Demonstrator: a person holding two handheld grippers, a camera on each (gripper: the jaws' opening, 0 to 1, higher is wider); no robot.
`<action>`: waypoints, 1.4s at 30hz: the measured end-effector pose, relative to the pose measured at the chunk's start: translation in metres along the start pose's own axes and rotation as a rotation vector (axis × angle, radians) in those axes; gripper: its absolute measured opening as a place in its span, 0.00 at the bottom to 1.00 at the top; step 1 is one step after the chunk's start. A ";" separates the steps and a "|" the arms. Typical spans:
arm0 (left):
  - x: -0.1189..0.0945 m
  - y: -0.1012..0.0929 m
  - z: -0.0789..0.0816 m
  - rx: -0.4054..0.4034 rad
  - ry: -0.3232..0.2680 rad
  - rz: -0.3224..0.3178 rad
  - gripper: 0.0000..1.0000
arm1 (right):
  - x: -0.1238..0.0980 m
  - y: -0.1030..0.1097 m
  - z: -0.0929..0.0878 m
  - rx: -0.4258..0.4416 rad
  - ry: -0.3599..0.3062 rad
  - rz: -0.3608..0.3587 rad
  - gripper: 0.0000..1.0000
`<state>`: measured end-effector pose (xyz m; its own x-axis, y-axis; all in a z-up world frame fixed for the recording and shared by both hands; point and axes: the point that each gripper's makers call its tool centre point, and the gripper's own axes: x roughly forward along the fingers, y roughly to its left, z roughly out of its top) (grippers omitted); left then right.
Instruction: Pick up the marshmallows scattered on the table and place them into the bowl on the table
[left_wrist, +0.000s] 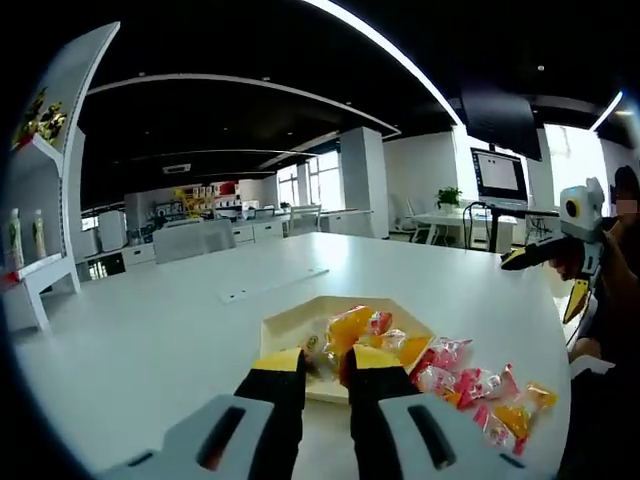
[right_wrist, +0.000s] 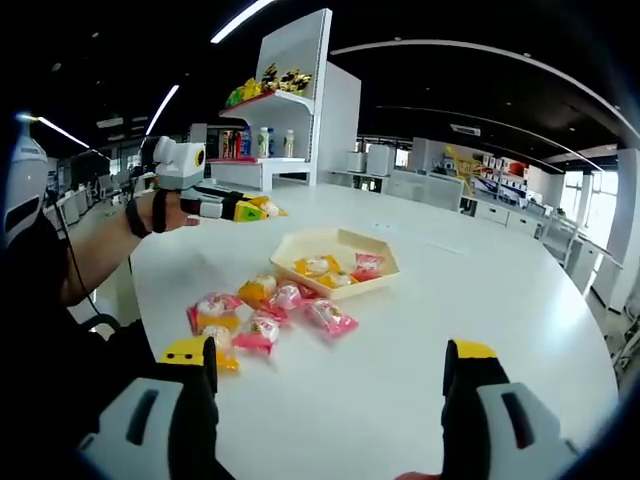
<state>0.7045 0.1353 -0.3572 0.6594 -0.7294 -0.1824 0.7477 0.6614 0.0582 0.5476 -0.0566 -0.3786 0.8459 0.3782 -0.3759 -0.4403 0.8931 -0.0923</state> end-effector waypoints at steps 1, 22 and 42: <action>0.004 0.001 0.000 0.002 0.002 0.003 0.16 | 0.001 0.000 0.000 0.001 0.001 0.002 0.90; 0.057 0.012 -0.029 -0.022 0.064 0.061 0.16 | 0.003 0.001 -0.003 -0.006 0.013 -0.002 0.90; 0.055 -0.001 -0.034 0.001 0.074 0.047 0.19 | 0.003 0.003 -0.003 -0.006 0.013 0.003 0.90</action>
<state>0.7372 0.1004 -0.4002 0.6862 -0.6825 -0.2516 0.7161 0.6946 0.0690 0.5477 -0.0542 -0.3828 0.8409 0.3772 -0.3881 -0.4442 0.8907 -0.0968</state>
